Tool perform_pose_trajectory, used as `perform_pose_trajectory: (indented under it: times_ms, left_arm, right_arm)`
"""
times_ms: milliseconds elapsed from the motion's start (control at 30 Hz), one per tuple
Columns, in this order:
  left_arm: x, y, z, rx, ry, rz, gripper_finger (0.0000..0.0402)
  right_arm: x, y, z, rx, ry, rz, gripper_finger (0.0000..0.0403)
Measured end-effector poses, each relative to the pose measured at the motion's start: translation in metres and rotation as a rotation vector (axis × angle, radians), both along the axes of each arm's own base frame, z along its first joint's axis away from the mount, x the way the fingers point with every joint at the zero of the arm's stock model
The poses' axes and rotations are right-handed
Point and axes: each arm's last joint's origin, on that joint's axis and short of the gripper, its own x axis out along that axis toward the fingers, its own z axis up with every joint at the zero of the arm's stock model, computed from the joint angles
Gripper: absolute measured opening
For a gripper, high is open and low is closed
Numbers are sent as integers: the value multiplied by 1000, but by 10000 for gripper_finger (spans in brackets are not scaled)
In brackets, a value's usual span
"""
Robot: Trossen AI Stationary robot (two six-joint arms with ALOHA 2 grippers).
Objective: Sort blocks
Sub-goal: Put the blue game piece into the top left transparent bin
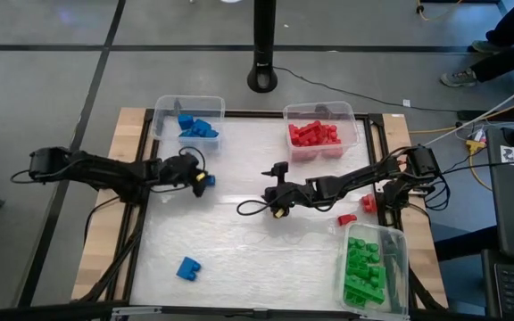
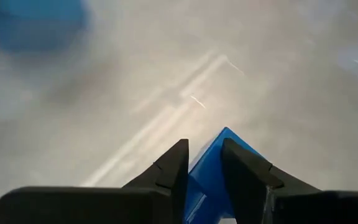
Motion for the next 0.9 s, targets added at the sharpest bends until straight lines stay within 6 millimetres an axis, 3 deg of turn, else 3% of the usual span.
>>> perform_pose_trajectory:
  times_ms: [333,533,700,900]
  left_arm:
    - [9,-31,3,-54,-76,-229,86]
    - [28,-39,33,68,-121,-339,86]
    - [26,-47,45,54,99,-393,86]
    - [5,-51,32,73,337,-275,86]
  right_arm:
    - [5,4,5,111,-83,71,392]
    - [10,6,12,237,-201,76,392]
    - [24,10,4,330,-322,127,392]
    - [39,13,-25,364,-401,151,392]
